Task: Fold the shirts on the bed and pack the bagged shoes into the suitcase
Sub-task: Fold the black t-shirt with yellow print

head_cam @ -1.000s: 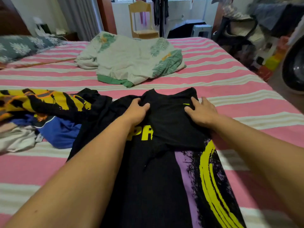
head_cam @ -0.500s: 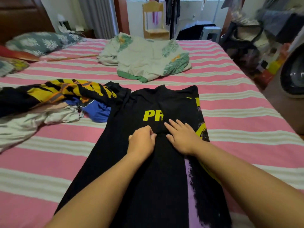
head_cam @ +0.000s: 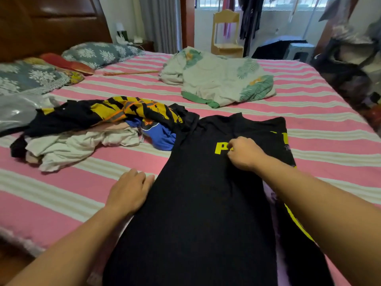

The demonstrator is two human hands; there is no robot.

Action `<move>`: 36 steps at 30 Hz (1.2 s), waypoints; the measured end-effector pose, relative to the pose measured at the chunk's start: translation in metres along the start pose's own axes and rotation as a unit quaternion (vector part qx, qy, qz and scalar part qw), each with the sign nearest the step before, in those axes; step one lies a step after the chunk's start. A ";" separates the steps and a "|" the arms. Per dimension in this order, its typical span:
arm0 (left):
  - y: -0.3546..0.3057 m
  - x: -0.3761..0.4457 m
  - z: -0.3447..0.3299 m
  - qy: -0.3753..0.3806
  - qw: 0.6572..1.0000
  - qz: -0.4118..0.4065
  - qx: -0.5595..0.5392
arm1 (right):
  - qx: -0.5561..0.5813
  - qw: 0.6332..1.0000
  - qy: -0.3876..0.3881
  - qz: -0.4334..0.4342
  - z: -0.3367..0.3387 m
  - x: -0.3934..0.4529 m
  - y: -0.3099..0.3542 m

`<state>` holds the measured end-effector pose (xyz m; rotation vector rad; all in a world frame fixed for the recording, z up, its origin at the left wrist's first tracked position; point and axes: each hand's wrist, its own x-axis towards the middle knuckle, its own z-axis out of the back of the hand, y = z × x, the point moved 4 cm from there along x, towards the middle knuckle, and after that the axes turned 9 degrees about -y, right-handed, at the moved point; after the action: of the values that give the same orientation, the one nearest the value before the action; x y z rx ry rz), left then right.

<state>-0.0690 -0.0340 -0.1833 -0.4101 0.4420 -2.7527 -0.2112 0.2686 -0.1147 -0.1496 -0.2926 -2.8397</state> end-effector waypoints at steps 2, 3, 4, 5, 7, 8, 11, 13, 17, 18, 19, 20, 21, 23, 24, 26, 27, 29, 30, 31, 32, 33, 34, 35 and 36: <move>0.004 -0.001 -0.002 -0.022 0.999 -0.042 0.013 | 0.040 0.998 -0.023 0.035 -0.002 0.031 0.039; 0.008 0.001 -0.007 -0.034 0.997 -0.062 0.031 | 0.060 0.997 -0.027 0.046 -0.007 0.049 0.060; 0.010 0.003 -0.011 -0.047 0.995 -0.071 0.042 | 0.074 0.996 -0.029 0.052 -0.015 0.068 0.079; 0.012 0.006 -0.015 -0.055 0.994 -0.080 0.051 | 0.082 0.994 -0.033 0.057 -0.025 0.088 0.097; 0.014 0.014 -0.021 -0.064 0.992 -0.095 0.061 | 0.071 0.997 -0.027 0.029 -0.051 0.123 0.125; 0.016 0.017 -0.024 -0.066 0.991 -0.098 0.058 | 0.053 0.998 -0.006 -0.017 -0.064 0.137 0.133; 0.021 0.022 -0.029 -0.068 0.991 -0.108 0.047 | 0.031 0.990 0.021 -0.136 -0.092 0.157 0.137; 0.022 0.022 -0.030 -0.060 0.992 -0.105 0.043 | 0.043 0.990 -0.024 -0.131 -0.088 0.164 0.134; 0.024 0.024 -0.030 -0.050 0.992 -0.101 0.053 | 0.180 0.972 -0.071 -0.130 -0.048 0.160 0.106; 0.024 0.023 -0.030 -0.039 0.993 -0.092 0.058 | 0.232 0.956 -0.095 -0.155 -0.034 0.152 0.091; 0.024 0.023 -0.031 -0.028 0.994 -0.080 0.063 | 0.287 0.929 -0.128 -0.196 -0.022 0.141 0.067; 0.023 0.023 -0.032 -0.011 0.995 -0.065 0.069 | 0.358 0.886 -0.174 -0.239 -0.007 0.125 0.045; 0.019 0.024 -0.031 0.003 0.996 -0.052 0.073 | 0.420 0.836 -0.204 -0.288 0.003 0.105 0.021; 0.012 0.025 -0.028 0.051 0.996 -0.011 0.067 | 0.530 0.719 -0.243 -0.378 0.013 0.062 -0.029; 0.008 0.024 -0.023 0.080 0.995 0.008 0.060 | 0.595 0.651 -0.223 -0.414 0.011 0.041 -0.049; 0.002 0.018 -0.012 0.124 0.991 0.026 0.047 | 0.686 0.562 -0.126 -0.445 0.003 0.005 -0.076; -0.003 0.011 -0.004 0.141 0.989 0.024 0.037 | 0.693 0.547 -0.086 -0.462 0.001 -0.012 -0.085; -0.012 -0.010 0.011 0.170 0.985 0.013 0.008 | 0.689 0.542 -0.026 -0.480 -0.001 -0.033 -0.099; -0.017 -0.026 0.018 0.183 0.983 0.002 -0.001 | 0.691 0.540 -0.009 -0.480 -0.001 -0.040 -0.100; -0.019 -0.043 0.026 0.184 0.983 -0.007 -0.016 | 0.692 0.539 0.007 -0.479 0.000 -0.043 -0.098; -0.017 -0.059 0.031 0.176 0.984 -0.004 -0.034 | 0.691 0.541 0.025 -0.478 0.001 -0.044 -0.095; -0.013 -0.076 0.035 0.164 0.985 0.001 -0.052 | 0.682 0.551 0.045 -0.479 0.004 -0.048 -0.089; -0.008 -0.093 0.041 0.156 0.986 0.010 -0.059 | 0.671 0.559 0.061 -0.484 0.005 -0.049 -0.085; -0.001 -0.110 0.044 0.150 0.987 0.018 -0.055 | 0.653 0.571 0.072 -0.492 0.006 -0.050 -0.083; 0.007 -0.125 0.047 0.150 0.987 0.028 -0.044 | 0.640 0.579 0.082 -0.499 0.006 -0.051 -0.080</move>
<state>0.0617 -0.0080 -0.1717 -0.0011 0.6396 -2.7548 -0.1853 0.3584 -0.1298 0.7998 -2.9410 -2.4234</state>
